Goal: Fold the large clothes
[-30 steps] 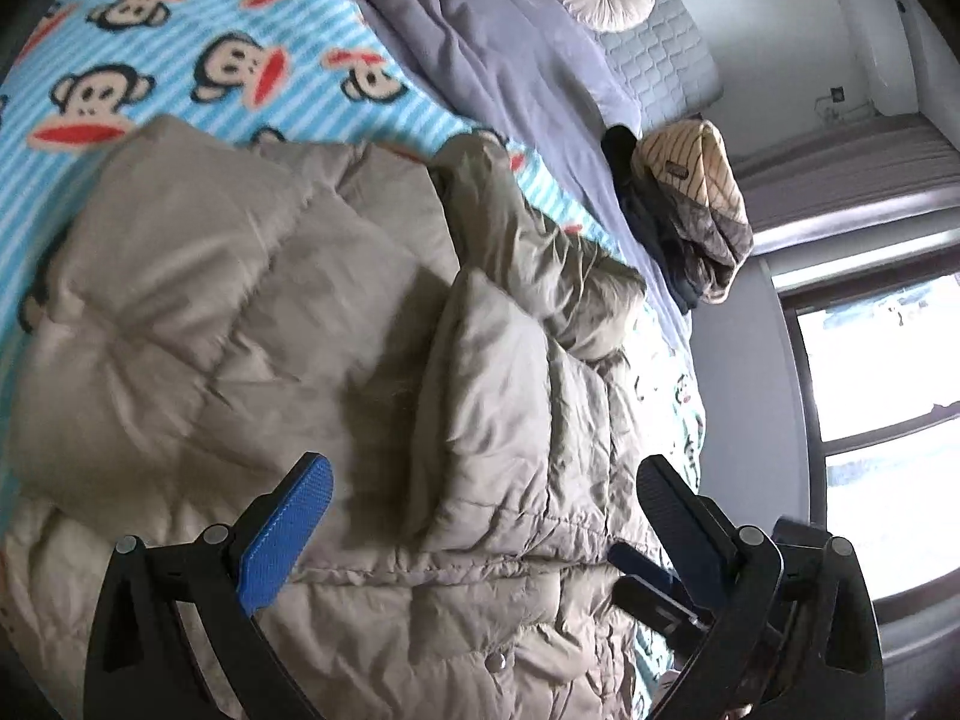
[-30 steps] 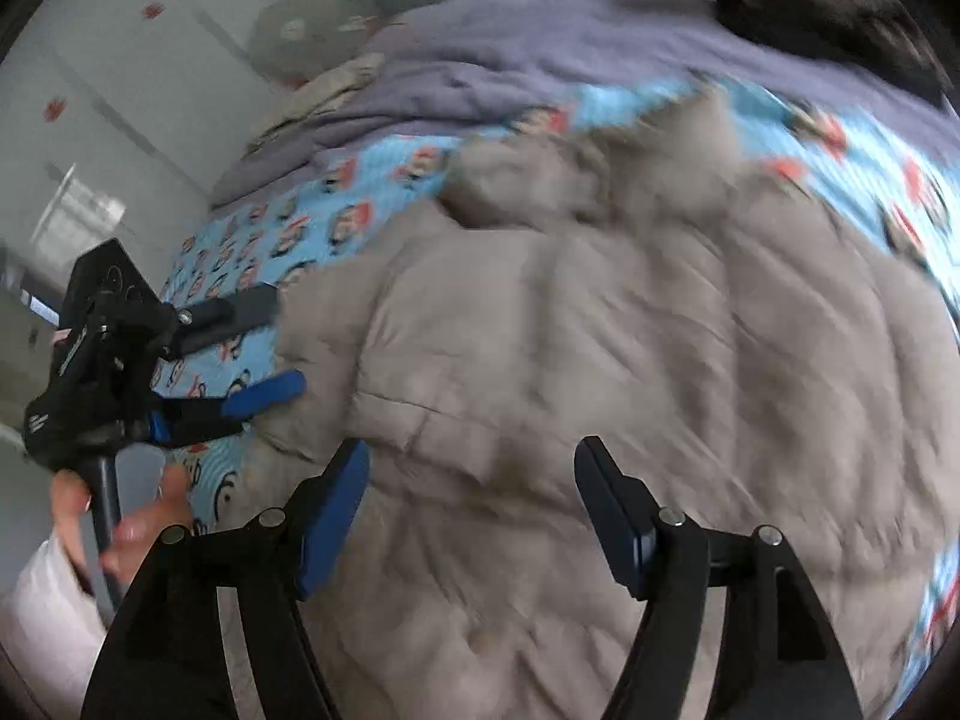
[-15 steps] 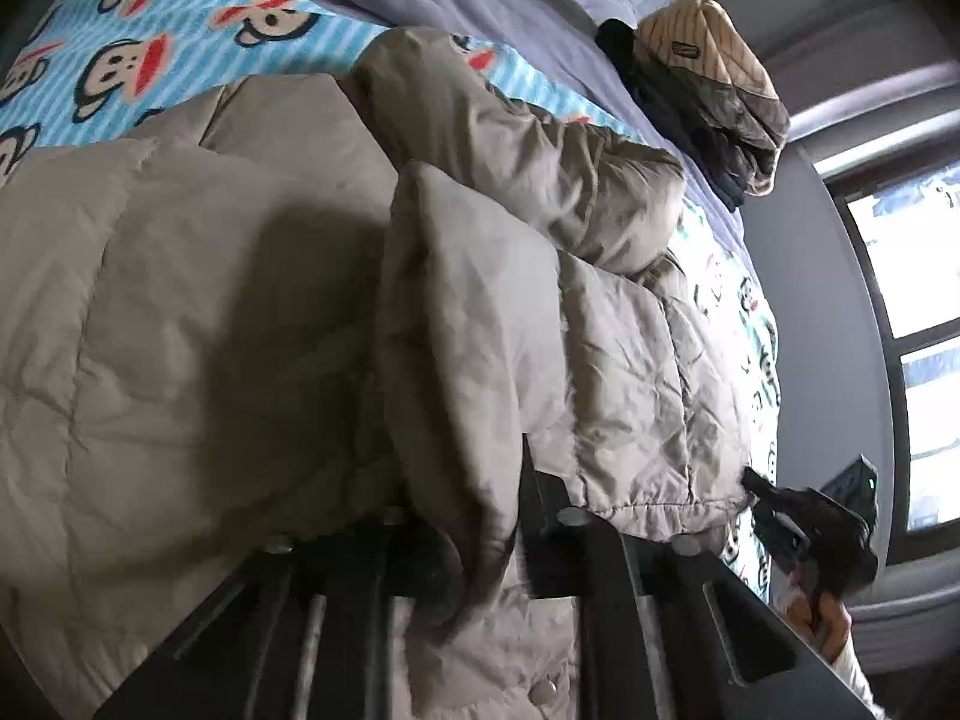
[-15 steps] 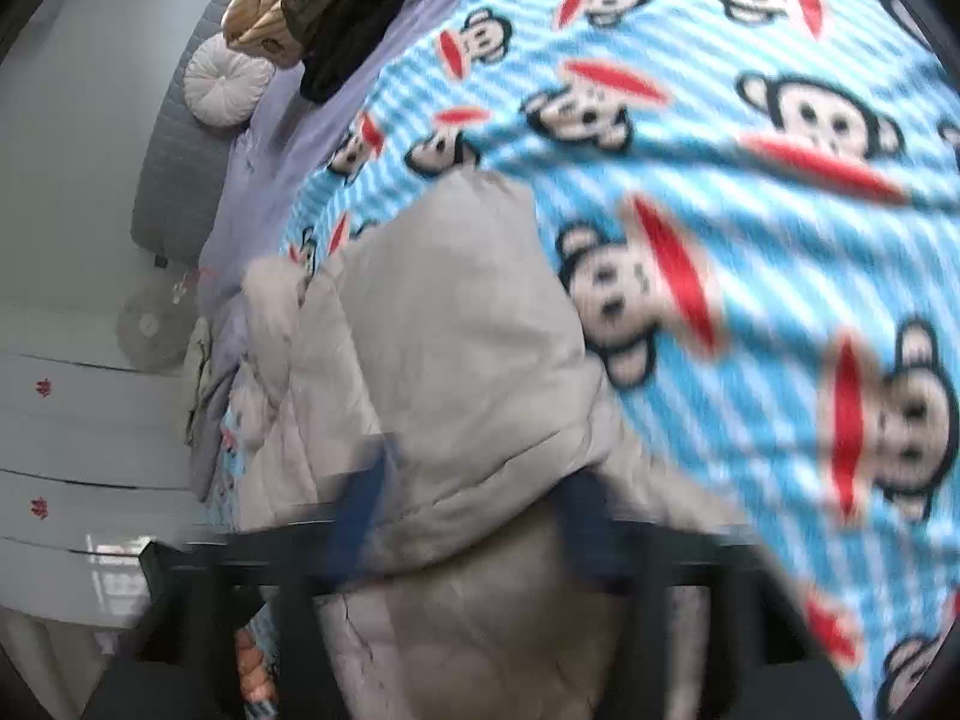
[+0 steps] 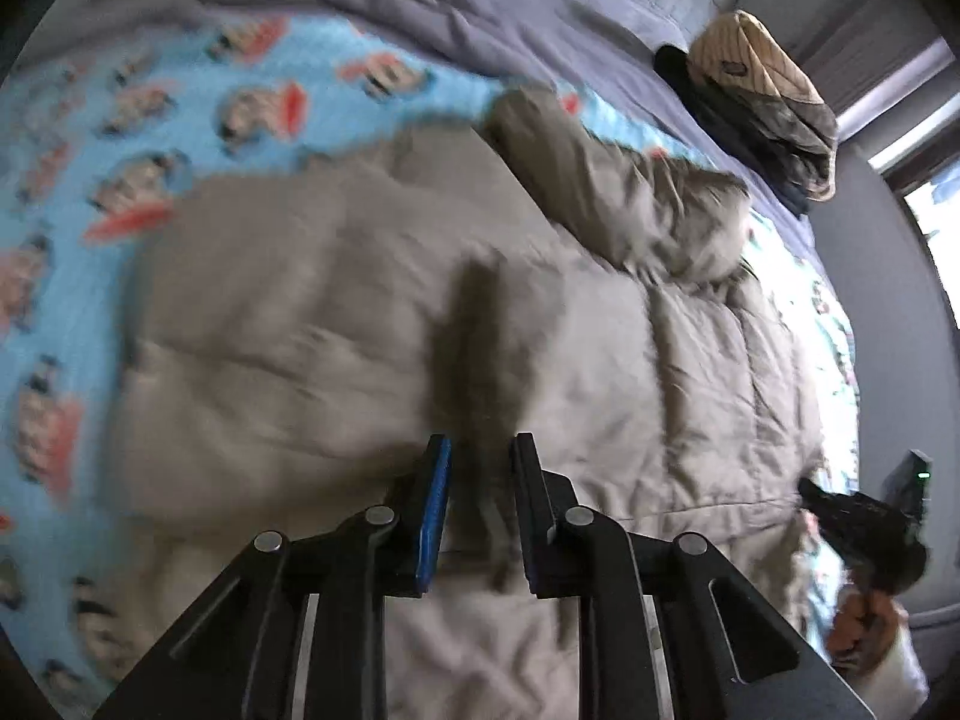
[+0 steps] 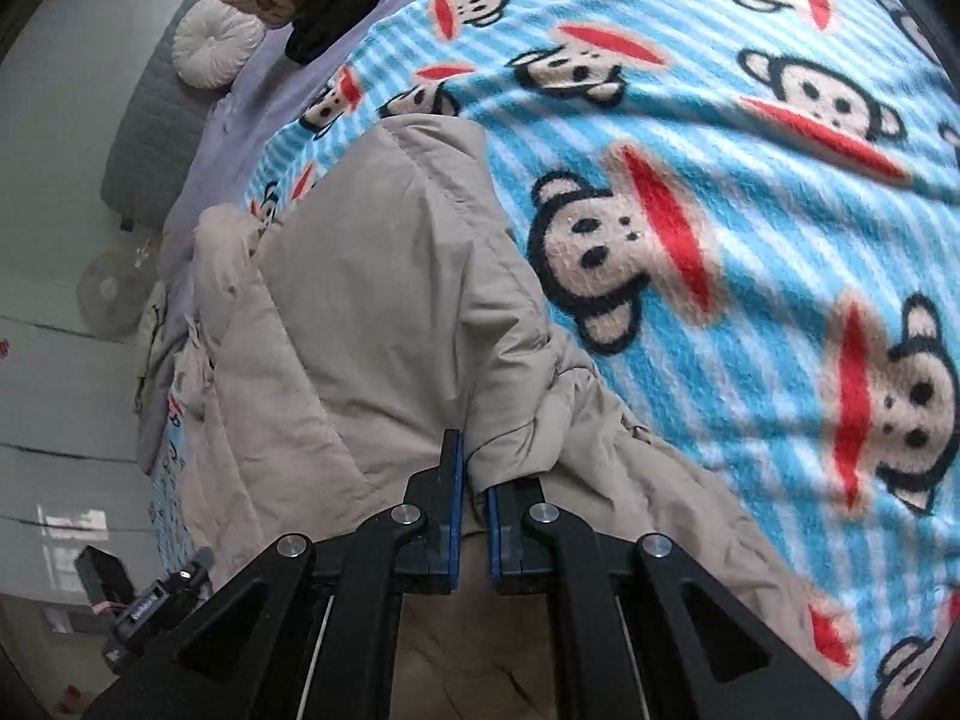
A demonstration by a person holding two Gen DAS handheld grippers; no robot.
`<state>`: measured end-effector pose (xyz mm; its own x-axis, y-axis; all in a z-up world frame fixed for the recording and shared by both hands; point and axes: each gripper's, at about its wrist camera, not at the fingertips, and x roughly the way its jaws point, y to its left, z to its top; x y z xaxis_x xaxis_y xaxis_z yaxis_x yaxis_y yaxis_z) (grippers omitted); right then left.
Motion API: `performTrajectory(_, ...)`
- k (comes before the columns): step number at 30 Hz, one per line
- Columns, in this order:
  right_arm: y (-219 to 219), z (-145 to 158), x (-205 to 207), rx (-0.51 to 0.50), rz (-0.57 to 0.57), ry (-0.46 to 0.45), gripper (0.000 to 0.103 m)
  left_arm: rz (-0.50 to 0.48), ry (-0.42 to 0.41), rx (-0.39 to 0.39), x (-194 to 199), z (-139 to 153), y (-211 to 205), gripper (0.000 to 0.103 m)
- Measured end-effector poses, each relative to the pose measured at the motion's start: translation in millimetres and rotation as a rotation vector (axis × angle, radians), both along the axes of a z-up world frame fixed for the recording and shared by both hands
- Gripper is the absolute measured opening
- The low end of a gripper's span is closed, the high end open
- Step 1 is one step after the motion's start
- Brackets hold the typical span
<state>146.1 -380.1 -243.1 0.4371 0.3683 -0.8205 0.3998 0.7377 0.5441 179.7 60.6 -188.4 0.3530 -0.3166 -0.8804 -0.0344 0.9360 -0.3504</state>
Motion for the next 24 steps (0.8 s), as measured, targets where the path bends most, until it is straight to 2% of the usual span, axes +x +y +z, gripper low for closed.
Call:
performTrajectory(3, 10, 23, -3, -0.070, 0.076, -0.001, 0.010, -0.017, -0.047, 0.005, -2, 23, 7, 0.021)
performTrajectory(5, 19, 53, -13, -0.157, 0.147, -0.080, 0.011, -0.049, -0.067, -0.017, -1, 30, 2, 0.021)
performTrajectory(7, 21, 77, -16, -0.230, 0.181, -0.159, 0.036, -0.077, -0.069, -0.033, 3, 30, -7, 0.021)
performTrajectory(8, 18, 85, -12, -0.258, 0.178, -0.186, 0.071, -0.097, -0.061, -0.032, 7, 25, -19, 0.021)
performTrajectory(9, 14, 88, -8, -0.264, 0.169, -0.206, 0.084, -0.104, -0.051, -0.020, 11, 19, -29, 0.021)
performTrajectory(10, 6, 87, 2, -0.253, 0.146, -0.214, 0.083, -0.105, -0.042, -0.005, 14, 14, -36, 0.021)
performTrajectory(12, -14, 69, 27, -0.175, 0.102, -0.174, 0.082, -0.095, -0.013, 0.048, 18, -2, -47, 0.021)
performTrajectory(14, -39, 39, 52, -0.036, 0.013, -0.111, 0.080, -0.076, -0.002, 0.045, 20, -10, -46, 0.021)
performTrajectory(16, -60, 2, 72, 0.193, -0.073, -0.072, 0.077, -0.058, 0.001, 0.038, 22, -16, -43, 0.021)
performTrajectory(17, -66, -17, 81, 0.309, -0.110, -0.048, 0.070, -0.051, 0.005, 0.044, 25, -20, -42, 0.021)
performTrajectory(18, -68, -28, 87, 0.375, -0.131, -0.031, 0.035, -0.048, 0.009, 0.051, 27, -24, -43, 0.021)
performTrajectory(19, -66, -34, 94, 0.433, -0.135, -0.026, 0.020, -0.047, 0.010, 0.061, 29, -27, -43, 0.021)
performTrajectory(20, -61, -30, 98, 0.418, -0.113, -0.042, 0.017, -0.052, 0.006, 0.073, 31, -30, -44, 0.021)
performTrajectory(22, -46, -3, 106, 0.239, -0.007, -0.109, 0.014, -0.063, -0.005, 0.086, 32, -34, -48, 0.021)
performTrajectory(24, -40, 0, 112, 0.100, 0.047, -0.087, 0.014, -0.074, -0.020, 0.077, 33, -39, -51, 0.021)
